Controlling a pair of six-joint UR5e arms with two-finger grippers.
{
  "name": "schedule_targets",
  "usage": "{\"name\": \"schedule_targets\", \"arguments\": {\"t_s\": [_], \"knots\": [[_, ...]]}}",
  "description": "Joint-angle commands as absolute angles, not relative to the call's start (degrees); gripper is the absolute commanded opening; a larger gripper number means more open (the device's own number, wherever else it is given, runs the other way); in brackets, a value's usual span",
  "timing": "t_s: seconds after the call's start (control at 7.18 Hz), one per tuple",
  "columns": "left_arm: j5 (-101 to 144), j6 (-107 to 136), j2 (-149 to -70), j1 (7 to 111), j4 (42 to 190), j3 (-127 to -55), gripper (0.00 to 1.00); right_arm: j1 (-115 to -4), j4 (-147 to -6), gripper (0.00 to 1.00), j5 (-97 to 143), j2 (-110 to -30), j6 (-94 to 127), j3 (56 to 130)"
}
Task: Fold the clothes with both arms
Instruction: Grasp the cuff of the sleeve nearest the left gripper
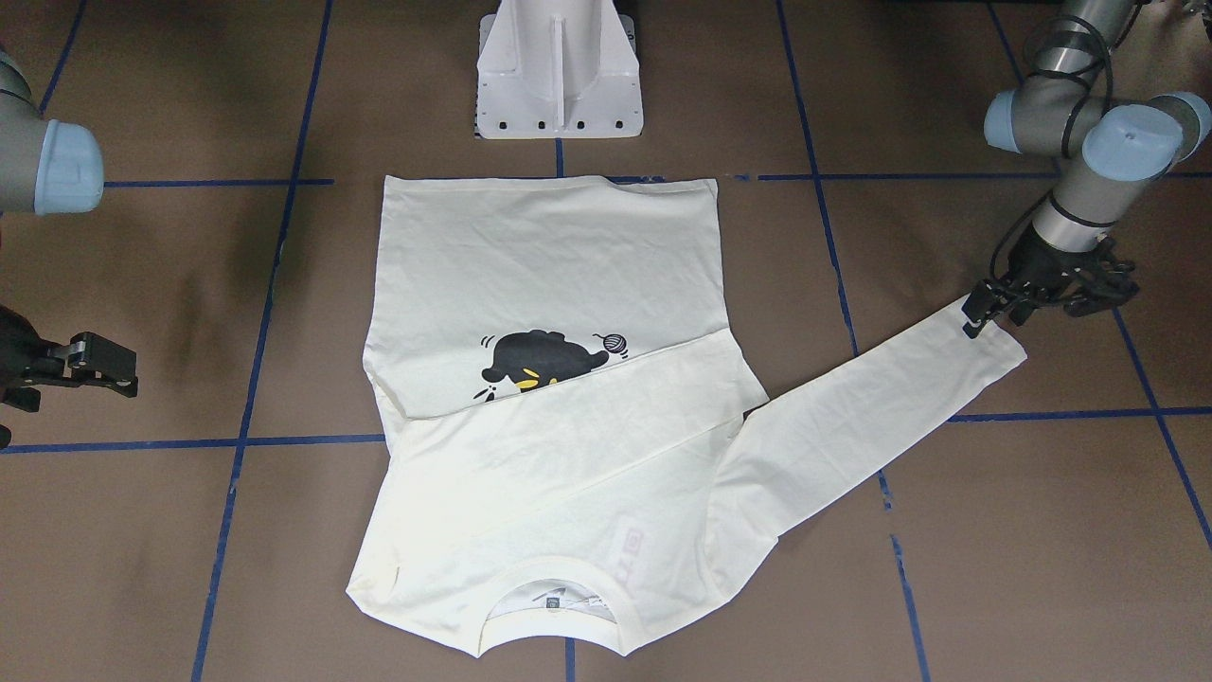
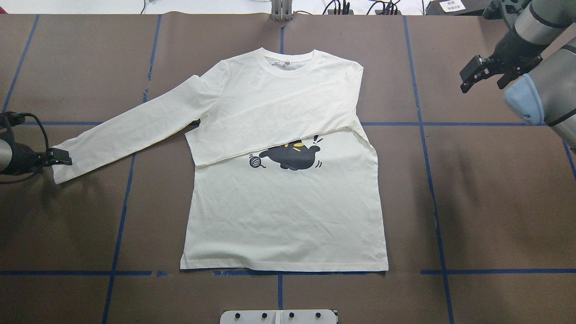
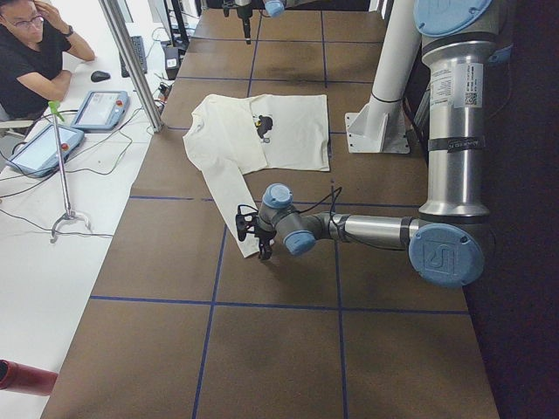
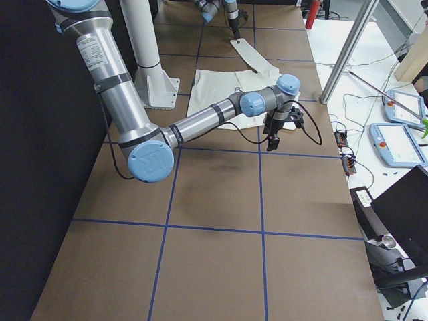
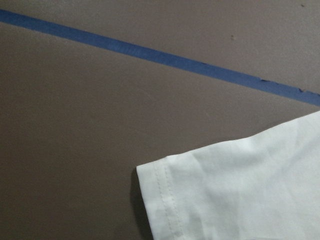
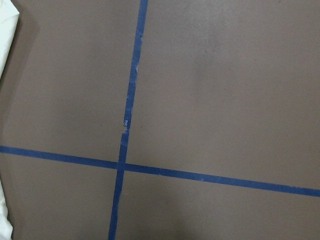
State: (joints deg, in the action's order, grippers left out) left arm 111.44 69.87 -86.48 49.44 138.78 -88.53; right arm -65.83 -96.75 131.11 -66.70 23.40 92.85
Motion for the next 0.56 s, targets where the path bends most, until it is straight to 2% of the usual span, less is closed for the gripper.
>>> {"name": "schedule_targets", "arguments": {"t_s": [0.0,0.28,0.42], "knots": [[111.4,69.9,-86.5,49.4,138.8,-88.5,0.65,-65.7,-96.8,1.0,131.0,-66.5,23.6,92.8],[111.4,70.0,-86.5,49.4,138.7,-88.6,0.55,-65.7,-96.8,1.0,131.0,-66.4,23.6,92.7],[111.4,70.1,-86.5,49.4,138.7,-88.9,0.43,-65.7,-96.8,1.0,131.0,-66.4,23.6,92.7]]}}
